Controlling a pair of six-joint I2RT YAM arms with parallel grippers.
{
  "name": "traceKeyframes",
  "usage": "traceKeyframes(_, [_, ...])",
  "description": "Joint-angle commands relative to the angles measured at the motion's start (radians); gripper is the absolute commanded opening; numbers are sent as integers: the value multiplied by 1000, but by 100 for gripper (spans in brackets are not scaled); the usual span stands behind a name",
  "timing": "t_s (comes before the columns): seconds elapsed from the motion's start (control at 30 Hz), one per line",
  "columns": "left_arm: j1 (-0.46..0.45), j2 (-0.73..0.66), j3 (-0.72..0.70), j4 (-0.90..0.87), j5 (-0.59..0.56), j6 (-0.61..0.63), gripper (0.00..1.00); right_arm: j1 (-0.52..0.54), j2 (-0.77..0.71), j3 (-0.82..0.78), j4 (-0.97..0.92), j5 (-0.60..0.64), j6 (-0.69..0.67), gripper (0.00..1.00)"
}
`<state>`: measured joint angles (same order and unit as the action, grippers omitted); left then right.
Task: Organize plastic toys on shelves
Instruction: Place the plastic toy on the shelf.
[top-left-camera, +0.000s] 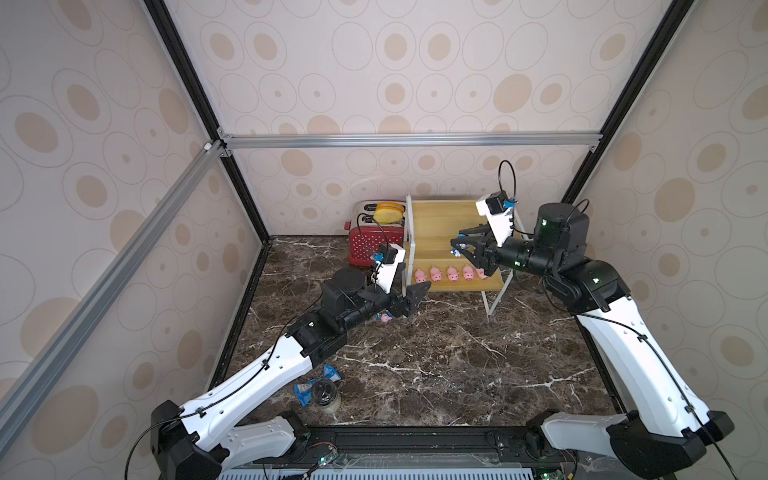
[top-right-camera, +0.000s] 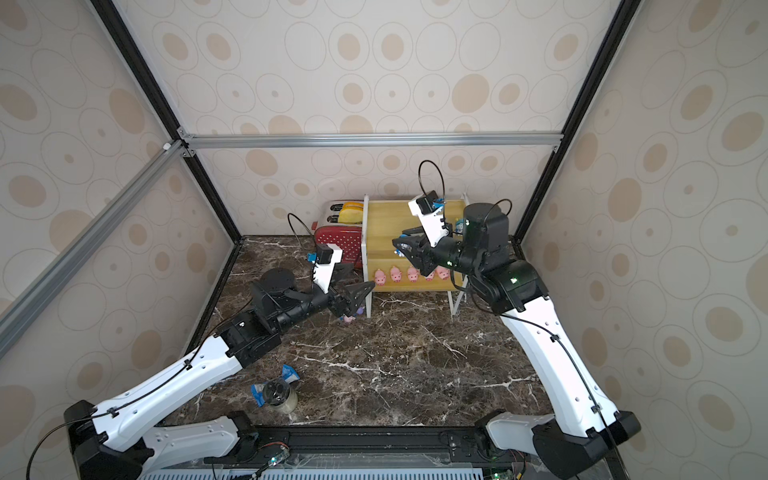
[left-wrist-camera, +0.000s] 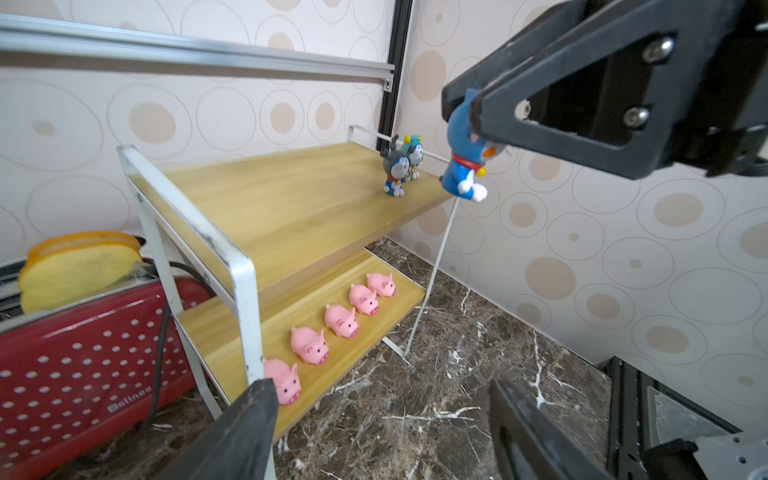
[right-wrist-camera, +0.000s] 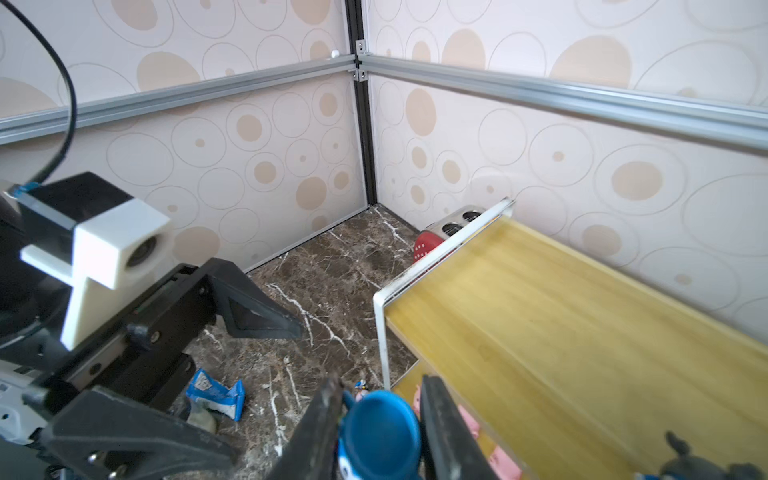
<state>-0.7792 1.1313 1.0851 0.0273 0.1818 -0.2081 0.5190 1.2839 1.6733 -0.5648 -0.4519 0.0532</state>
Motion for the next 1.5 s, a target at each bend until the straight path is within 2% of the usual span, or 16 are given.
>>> traceKeyframes(0.0, [13, 23, 74, -126, 21, 25, 87, -34, 39, 39, -97, 3, -100, 15])
traceKeyframes(0.23, [21, 48, 78, -156, 40, 15, 95, -102, 91, 44, -12, 5, -109, 16])
traceKeyframes(0.27, [21, 51, 81, -167, 26, 13, 99, -110, 101, 43, 2, 4, -110, 16])
traceKeyframes(0.53, [41, 65, 83, -217, -34, -2, 99, -168, 179, 50, 74, -23, -97, 16])
traceKeyframes(1.47, [48, 82, 65, -203, -41, -6, 99, -197, 238, 24, 55, -48, -84, 21])
